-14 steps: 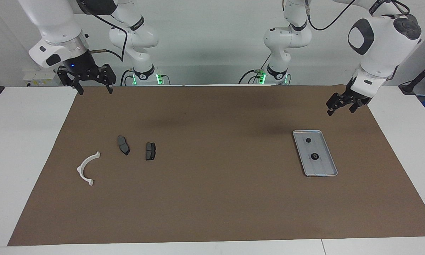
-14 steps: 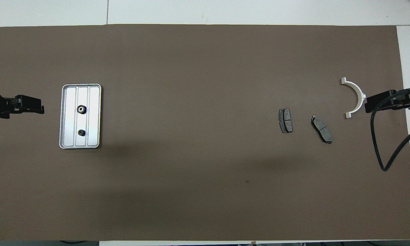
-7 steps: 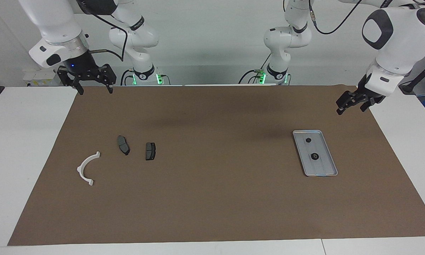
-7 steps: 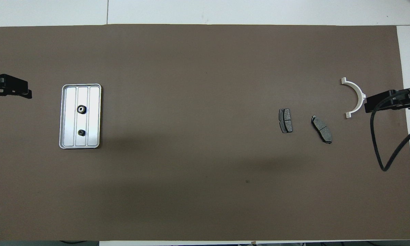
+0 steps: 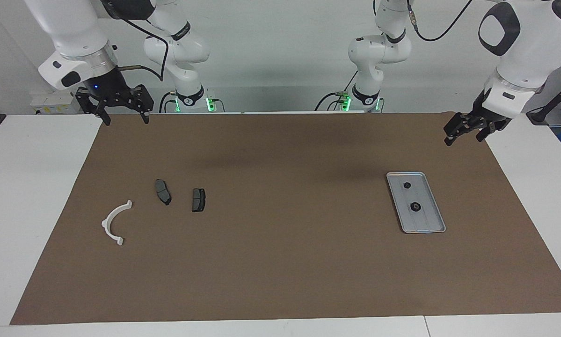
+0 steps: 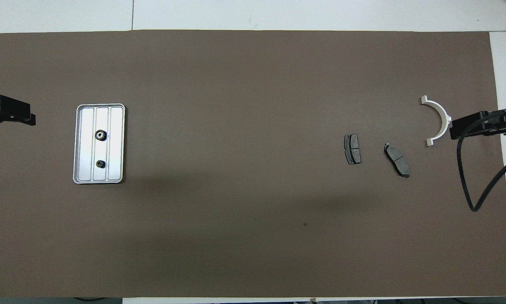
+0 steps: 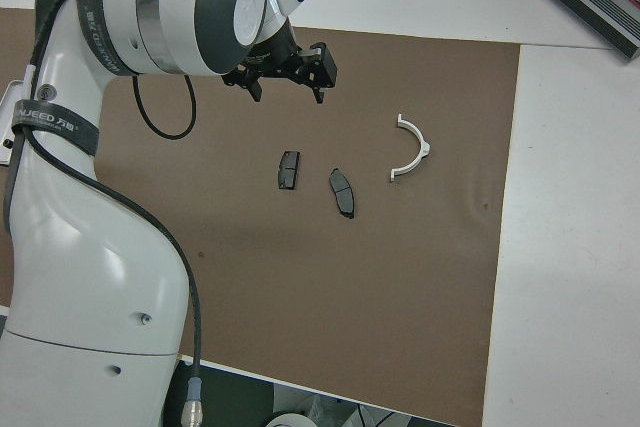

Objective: Pick bearing gear from pile to tray

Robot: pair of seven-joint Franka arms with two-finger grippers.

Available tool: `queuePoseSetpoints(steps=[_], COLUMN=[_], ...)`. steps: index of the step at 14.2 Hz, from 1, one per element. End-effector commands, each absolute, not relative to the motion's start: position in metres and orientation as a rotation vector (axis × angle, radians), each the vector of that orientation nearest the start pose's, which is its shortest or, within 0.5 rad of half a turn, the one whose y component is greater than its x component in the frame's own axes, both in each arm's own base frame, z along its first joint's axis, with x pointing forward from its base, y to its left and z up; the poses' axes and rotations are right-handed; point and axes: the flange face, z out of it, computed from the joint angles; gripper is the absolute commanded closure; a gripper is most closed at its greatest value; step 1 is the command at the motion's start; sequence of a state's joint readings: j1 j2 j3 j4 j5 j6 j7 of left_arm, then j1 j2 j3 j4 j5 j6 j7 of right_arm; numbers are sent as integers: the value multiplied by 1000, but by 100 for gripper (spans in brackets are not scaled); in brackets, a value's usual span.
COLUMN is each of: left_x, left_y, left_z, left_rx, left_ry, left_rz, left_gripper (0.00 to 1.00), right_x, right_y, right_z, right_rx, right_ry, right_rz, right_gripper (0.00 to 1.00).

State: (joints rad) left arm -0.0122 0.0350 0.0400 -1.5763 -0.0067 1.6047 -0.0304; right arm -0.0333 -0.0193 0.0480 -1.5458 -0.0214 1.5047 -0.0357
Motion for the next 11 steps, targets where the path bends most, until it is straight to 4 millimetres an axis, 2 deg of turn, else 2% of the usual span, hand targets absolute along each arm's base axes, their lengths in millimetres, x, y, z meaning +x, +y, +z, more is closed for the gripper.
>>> queuePoseSetpoints(steps=[1, 3, 11], left_x=[540, 548, 555], left_y=[18, 17, 11], left_z=[604, 610, 607], left_rx=[-3150, -3149, -3150], left_ry=[-102, -102, -86], left_rz=[17, -50, -34], left_gripper=[0, 0, 0], right_x=[539, 539, 539], right_y=[6, 7, 8], right_z=[640, 640, 640], right_rx=[-3149, -3149, -3149], right_ry=[-55, -58, -60], right_rz=[15, 15, 15], right_gripper=[0, 0, 0])
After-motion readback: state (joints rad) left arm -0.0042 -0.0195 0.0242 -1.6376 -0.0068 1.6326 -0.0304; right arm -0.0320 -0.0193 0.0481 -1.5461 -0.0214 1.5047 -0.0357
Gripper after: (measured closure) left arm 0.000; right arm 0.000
